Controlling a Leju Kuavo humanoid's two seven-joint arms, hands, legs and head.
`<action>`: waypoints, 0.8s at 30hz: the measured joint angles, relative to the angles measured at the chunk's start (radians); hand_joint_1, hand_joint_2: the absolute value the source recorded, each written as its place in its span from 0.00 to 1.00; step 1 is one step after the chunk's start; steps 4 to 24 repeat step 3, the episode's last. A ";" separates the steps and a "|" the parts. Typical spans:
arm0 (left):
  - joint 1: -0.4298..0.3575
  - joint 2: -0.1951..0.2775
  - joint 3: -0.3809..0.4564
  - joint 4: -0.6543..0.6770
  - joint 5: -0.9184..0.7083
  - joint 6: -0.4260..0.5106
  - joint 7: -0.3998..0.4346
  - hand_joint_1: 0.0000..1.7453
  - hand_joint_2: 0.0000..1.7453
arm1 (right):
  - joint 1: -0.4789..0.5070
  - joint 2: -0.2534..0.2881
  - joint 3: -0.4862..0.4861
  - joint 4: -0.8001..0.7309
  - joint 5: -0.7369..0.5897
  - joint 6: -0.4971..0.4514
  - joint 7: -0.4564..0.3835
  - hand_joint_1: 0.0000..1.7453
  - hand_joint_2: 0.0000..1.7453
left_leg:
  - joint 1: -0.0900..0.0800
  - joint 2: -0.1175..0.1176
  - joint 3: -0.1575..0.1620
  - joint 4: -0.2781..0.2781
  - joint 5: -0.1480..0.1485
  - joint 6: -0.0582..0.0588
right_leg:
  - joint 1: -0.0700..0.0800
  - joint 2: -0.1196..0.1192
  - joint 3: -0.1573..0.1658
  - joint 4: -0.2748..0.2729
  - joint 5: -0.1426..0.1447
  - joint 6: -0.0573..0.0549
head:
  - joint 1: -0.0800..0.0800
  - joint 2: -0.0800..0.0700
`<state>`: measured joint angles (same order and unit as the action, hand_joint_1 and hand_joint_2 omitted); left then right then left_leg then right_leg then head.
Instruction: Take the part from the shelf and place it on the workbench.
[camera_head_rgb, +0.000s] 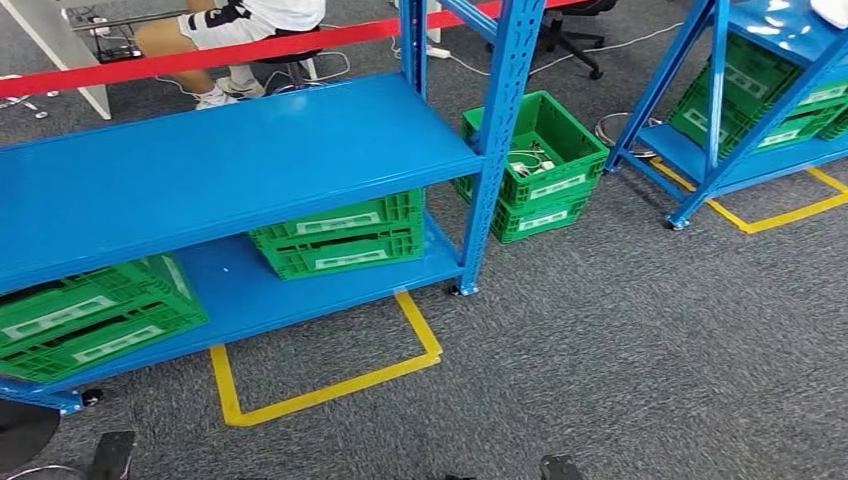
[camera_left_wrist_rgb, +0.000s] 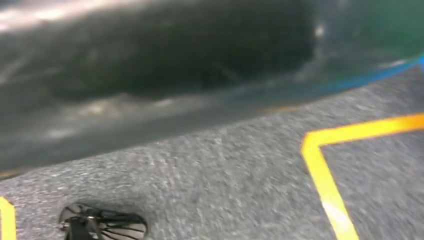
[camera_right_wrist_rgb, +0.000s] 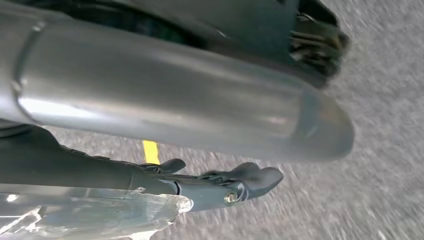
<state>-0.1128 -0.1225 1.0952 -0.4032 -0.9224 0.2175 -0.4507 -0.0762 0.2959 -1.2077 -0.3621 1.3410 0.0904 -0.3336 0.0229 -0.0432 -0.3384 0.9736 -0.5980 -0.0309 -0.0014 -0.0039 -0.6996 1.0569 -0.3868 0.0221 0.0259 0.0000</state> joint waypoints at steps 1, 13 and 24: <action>-0.003 -0.001 0.000 0.000 -0.002 0.001 -0.001 0.00 0.00 | 0.002 0.000 -0.001 -0.001 -0.001 0.000 -0.001 0.00 0.00 | -0.002 0.008 -0.021 0.047 0.021 0.000 | -0.001 -0.002 0.027 -0.020 -0.007 -0.005 | 0.000 0.000; -0.002 -0.002 0.001 0.000 -0.006 0.006 -0.002 0.00 0.00 | 0.005 0.000 -0.003 -0.001 -0.003 0.000 -0.001 0.00 0.00 | -0.008 0.025 -0.071 0.144 0.034 0.005 | -0.001 -0.002 0.077 -0.055 -0.015 -0.007 | -0.001 0.000; -0.002 -0.002 0.001 0.000 -0.006 0.006 -0.002 0.00 0.00 | 0.005 0.000 -0.003 -0.001 -0.003 0.000 -0.001 0.00 0.00 | -0.008 0.025 -0.071 0.144 0.034 0.005 | -0.001 -0.002 0.077 -0.055 -0.015 -0.007 | -0.001 0.000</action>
